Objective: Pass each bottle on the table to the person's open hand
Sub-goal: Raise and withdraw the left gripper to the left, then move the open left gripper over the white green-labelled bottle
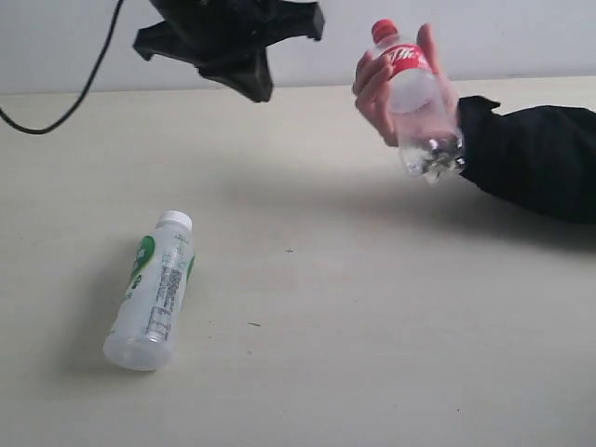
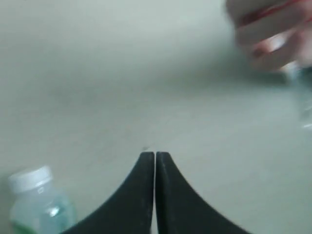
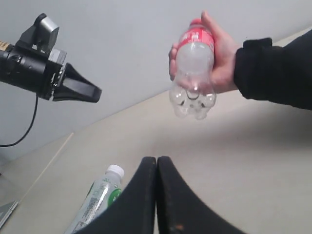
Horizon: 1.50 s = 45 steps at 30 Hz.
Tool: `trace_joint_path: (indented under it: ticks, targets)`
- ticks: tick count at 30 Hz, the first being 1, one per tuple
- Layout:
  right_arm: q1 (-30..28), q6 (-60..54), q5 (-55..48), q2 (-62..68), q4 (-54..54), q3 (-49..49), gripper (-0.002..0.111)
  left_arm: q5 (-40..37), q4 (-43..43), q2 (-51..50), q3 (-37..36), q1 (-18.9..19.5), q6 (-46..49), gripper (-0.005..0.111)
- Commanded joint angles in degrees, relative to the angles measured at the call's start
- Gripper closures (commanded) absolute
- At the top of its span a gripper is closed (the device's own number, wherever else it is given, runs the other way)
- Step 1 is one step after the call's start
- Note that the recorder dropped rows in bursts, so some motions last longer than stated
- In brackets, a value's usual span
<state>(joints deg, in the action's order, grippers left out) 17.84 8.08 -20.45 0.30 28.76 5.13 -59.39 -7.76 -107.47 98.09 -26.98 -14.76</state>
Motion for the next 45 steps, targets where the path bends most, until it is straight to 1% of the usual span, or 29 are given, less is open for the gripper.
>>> trace_joint_path:
  ticks: [1, 3, 4, 10, 13, 15, 18, 21, 24, 29, 38, 41, 45]
  targets:
    - [-0.29, -0.35, -0.07, -0.30, -0.40, -0.18, 0.107, -7.48, 9.58, 4.22, -3.78, 0.36, 0.37, 0.106]
    - [-0.29, -0.35, -0.07, -0.30, -0.40, -0.18, 0.107, -3.91, 12.39, 8.63, -9.50, 0.36, -0.52, 0.107]
    - [-0.29, -0.35, -0.07, -0.30, -0.40, -0.18, 0.107, -0.42, 13.04, 11.40, -13.40, 0.36, -0.53, 0.107]
    - [-0.29, -0.34, -0.18, -0.30, -0.40, -0.18, 0.107, 26.86, 13.07, 29.08, -40.06, 0.50, -3.99, 0.107]
    - [-0.29, -0.34, -0.42, -0.30, -0.40, -0.18, 0.107, 37.18, 13.07, 37.69, -52.05, 0.50, -6.94, 0.107]
    - [-0.29, -0.34, -0.42, -0.30, -0.40, -0.18, 0.107, 42.86, 13.07, 42.36, -59.38, 0.50, -7.05, 0.107]
    - [-0.29, -0.34, -0.42, -0.30, -0.40, -0.18, 0.107, 46.57, 13.07, 46.93, -67.30, 0.50, -7.05, 0.107]
    - [-0.29, -0.34, -0.42, -0.30, -0.40, -0.18, 0.107, 46.60, 13.07, 48.95, -71.19, 0.50, -7.44, 0.107]
    - [-0.29, -0.34, -0.42, -0.30, -0.40, -0.18, 0.107, 46.71, 13.07, 49.18, -73.19, 0.50, -9.67, 0.107]
    - [-0.29, -0.34, -0.42, -0.30, -0.40, -0.18, 0.107, 47.11, 13.07, 48.83, -74.55, 0.50, -10.76, 0.107]
    - [-0.29, -0.34, -0.42, -0.30, -0.40, -0.18, 0.107, 47.48, 13.07, 48.83, -74.58, 0.50, -10.76, 0.107]
    - [-0.29, -0.34, -0.42, -0.30, -0.40, -0.18, 0.107, 50.28, 13.18, 48.83, -75.49, 0.50, -10.76, 0.107]
    - [-0.29, -0.34, -0.42, -0.30, -0.40, -0.18, 0.107, 57.81, 13.18, 48.83, -78.86, 0.50, -10.91, 0.107]
